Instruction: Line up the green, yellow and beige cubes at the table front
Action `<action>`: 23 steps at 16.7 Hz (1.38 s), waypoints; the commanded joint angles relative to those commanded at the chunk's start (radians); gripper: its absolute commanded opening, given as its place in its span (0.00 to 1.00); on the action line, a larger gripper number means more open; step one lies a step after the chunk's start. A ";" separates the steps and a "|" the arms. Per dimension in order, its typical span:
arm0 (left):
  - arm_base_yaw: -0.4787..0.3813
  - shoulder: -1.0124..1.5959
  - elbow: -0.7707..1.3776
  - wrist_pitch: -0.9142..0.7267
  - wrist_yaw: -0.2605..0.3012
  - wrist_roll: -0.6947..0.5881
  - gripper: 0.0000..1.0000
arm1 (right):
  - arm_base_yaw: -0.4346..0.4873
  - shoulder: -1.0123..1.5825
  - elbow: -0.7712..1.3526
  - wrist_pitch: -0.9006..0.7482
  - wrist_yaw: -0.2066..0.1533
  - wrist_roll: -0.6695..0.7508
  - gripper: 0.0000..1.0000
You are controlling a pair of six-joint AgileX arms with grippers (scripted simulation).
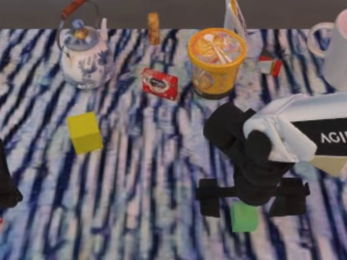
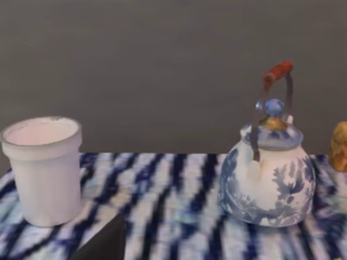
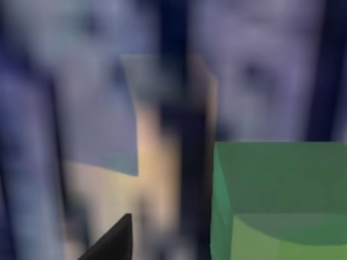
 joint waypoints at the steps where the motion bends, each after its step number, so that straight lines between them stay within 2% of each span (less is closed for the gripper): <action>1: 0.000 0.000 0.000 0.000 0.000 0.000 1.00 | -0.001 -0.001 0.000 0.000 0.000 0.000 1.00; 4: 0.000 0.000 0.000 0.000 0.000 0.000 1.00 | 0.004 -0.018 0.027 -0.041 0.000 0.001 1.00; 8: 0.000 0.000 0.000 0.000 0.000 0.000 1.00 | 0.010 -0.086 0.107 -0.205 0.000 0.003 1.00; 11: 0.000 0.000 0.000 0.000 0.000 0.000 1.00 | 0.012 -0.124 0.143 -0.267 -0.001 0.001 1.00; 17: -0.006 0.030 0.030 -0.020 0.002 0.019 1.00 | 0.006 -0.150 0.122 -0.246 -0.002 -0.010 1.00; 23: -0.048 0.377 0.355 -0.223 0.002 0.208 1.00 | -0.033 -0.435 -0.105 -0.076 -0.010 -0.130 1.00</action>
